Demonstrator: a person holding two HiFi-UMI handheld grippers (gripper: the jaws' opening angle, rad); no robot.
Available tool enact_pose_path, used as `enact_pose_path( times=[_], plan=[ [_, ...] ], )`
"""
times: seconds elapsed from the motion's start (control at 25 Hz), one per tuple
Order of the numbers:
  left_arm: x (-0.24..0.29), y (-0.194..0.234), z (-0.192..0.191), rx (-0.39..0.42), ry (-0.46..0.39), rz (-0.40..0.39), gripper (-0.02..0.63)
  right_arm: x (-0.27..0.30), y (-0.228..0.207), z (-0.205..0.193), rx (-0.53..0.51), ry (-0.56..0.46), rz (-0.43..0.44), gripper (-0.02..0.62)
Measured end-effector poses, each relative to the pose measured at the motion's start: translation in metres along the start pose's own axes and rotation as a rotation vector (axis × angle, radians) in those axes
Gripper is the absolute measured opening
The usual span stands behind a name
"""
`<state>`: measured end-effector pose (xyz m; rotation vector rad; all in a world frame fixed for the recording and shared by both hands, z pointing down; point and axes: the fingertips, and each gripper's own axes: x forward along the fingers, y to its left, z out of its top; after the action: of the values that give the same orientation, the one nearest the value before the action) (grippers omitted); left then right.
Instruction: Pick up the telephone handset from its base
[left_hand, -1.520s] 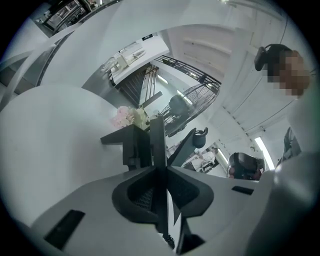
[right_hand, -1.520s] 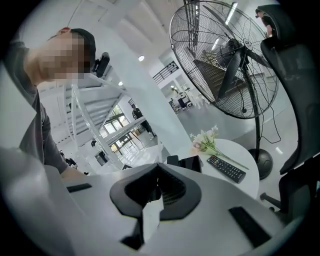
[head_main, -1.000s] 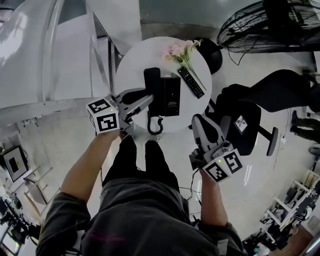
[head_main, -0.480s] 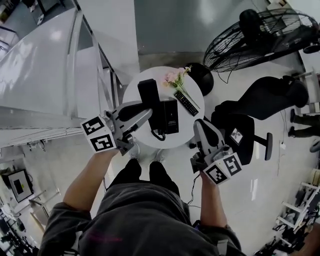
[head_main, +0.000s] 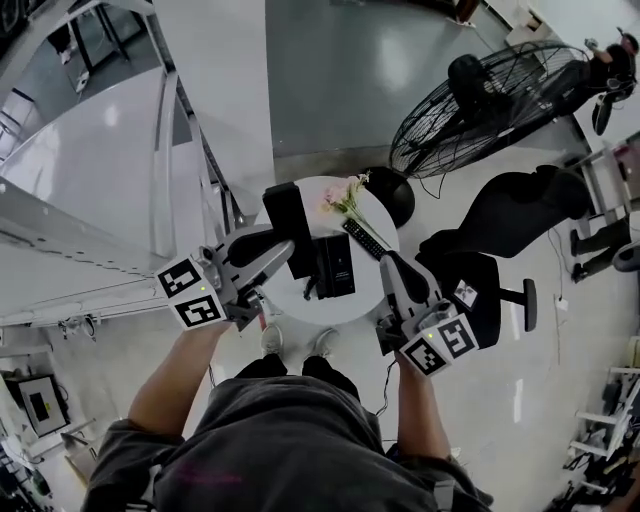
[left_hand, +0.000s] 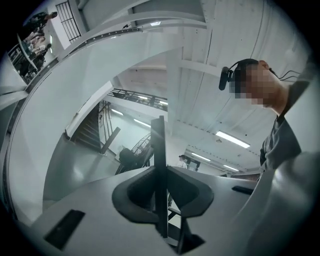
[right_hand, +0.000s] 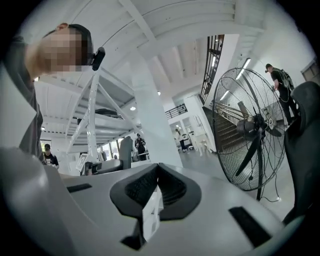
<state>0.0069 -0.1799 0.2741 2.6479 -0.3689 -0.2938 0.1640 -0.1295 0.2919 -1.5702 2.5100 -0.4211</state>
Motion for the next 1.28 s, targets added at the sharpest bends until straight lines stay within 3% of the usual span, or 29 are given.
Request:
enact_pose_path(
  times=[0.52, 1.28],
  plan=[
    [-0.003, -0.038, 0.046, 0.074, -0.064, -0.056, 0.077, -0.016, 0.023, 0.046, -0.082, -0.080, -0.004, 0.018],
    [-0.002, -0.041, 0.047, 0.056, -0.065, -0.076, 0.077, -0.016, 0.029, 0.044, -0.129, -0.045, -0.006, 0.017]
  ],
)
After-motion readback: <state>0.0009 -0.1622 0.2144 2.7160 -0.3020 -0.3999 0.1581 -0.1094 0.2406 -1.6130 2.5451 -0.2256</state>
